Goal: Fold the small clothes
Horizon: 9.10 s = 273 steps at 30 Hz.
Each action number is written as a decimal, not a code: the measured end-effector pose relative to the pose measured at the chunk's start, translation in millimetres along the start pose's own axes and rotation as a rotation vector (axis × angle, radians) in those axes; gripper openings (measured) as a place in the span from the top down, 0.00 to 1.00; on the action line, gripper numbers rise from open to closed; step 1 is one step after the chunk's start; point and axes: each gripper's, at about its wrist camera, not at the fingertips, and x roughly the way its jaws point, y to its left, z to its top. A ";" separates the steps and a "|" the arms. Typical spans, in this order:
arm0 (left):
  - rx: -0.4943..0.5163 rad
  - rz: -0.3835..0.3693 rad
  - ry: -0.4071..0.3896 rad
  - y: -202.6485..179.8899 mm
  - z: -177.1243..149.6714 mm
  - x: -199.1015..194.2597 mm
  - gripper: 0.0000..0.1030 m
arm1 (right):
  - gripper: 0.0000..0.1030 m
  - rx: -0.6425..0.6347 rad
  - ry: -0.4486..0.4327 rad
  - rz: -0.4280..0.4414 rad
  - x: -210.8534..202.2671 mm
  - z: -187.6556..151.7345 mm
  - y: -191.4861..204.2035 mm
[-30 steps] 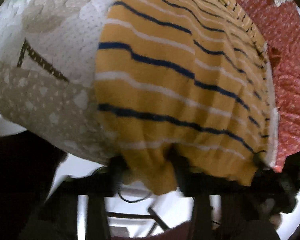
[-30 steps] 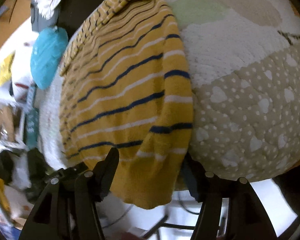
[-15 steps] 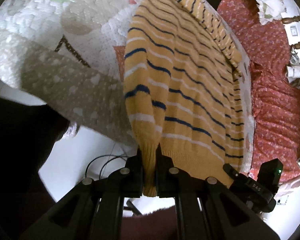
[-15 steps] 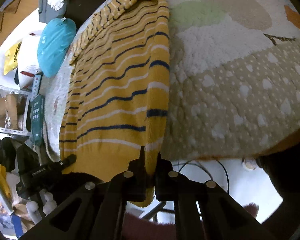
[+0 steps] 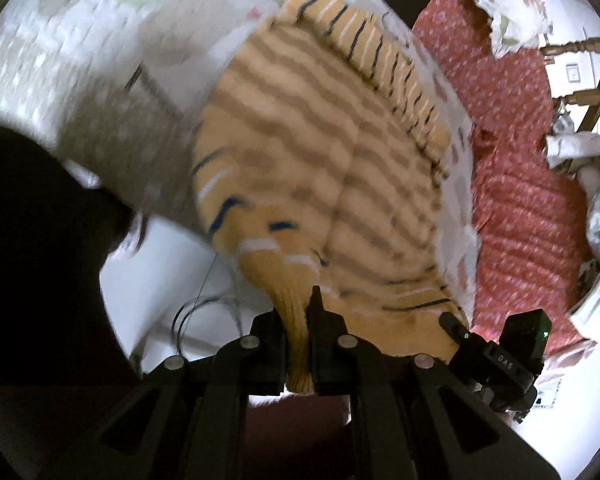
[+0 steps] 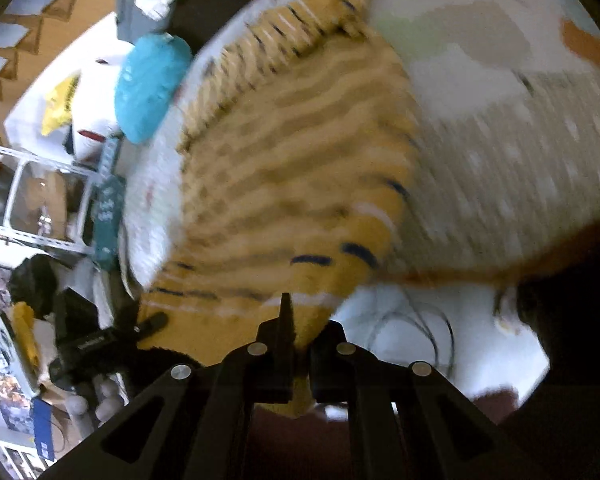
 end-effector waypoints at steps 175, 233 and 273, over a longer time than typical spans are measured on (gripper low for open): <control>0.179 -0.045 -0.191 -177.1 161.1 77.3 0.89 | 0.83 -0.676 0.004 -0.401 176.2 281.1 252.3; 0.492 0.460 -0.450 -209.0 12.5 22.4 0.42 | 0.45 -0.074 -0.370 -0.393 -14.9 106.7 11.3; 0.487 0.476 -0.439 -189.4 -4.5 25.1 0.23 | 0.32 -0.203 -0.308 -0.473 18.1 40.0 50.8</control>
